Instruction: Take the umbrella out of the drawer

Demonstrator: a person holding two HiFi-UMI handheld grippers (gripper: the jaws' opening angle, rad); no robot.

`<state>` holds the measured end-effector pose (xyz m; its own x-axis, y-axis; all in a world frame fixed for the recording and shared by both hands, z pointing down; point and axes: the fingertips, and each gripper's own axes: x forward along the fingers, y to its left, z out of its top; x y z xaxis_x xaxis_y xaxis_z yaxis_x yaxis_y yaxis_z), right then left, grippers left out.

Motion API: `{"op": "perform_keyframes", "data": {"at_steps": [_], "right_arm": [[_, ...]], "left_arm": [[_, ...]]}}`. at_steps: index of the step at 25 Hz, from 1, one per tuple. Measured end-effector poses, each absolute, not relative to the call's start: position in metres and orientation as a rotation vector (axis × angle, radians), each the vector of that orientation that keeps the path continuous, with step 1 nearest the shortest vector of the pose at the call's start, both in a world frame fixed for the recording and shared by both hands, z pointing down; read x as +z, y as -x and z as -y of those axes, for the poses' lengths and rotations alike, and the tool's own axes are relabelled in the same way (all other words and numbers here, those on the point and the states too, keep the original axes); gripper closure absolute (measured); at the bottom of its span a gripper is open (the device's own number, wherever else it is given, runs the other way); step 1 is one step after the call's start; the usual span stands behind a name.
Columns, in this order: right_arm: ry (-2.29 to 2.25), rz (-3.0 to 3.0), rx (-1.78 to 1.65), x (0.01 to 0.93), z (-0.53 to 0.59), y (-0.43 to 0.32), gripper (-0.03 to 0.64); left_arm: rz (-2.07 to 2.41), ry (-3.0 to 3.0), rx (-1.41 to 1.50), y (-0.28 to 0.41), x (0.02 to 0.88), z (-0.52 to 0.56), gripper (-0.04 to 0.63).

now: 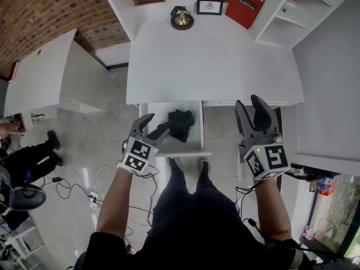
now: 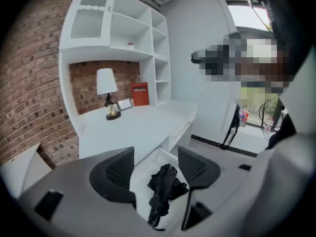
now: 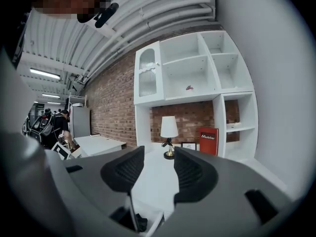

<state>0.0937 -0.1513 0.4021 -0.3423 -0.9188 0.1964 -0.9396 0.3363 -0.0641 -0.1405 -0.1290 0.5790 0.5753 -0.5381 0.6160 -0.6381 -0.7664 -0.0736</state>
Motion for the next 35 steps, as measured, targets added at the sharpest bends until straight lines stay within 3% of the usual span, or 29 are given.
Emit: {"op": "perform_keyframes", "data": {"at_steps": [14, 35], "right_arm": [[-1.950, 2.213, 0.337, 0.438, 0.122, -0.113, 0.433], [-1.831, 2.131, 0.558, 0.547, 0.135, -0.127, 0.433]], "left_arm": [[0.465, -2.634, 1.291, 0.124, 0.717, 0.120, 0.328], [0.244, -2.324, 1.735, 0.129, 0.906, 0.127, 0.276]]}}
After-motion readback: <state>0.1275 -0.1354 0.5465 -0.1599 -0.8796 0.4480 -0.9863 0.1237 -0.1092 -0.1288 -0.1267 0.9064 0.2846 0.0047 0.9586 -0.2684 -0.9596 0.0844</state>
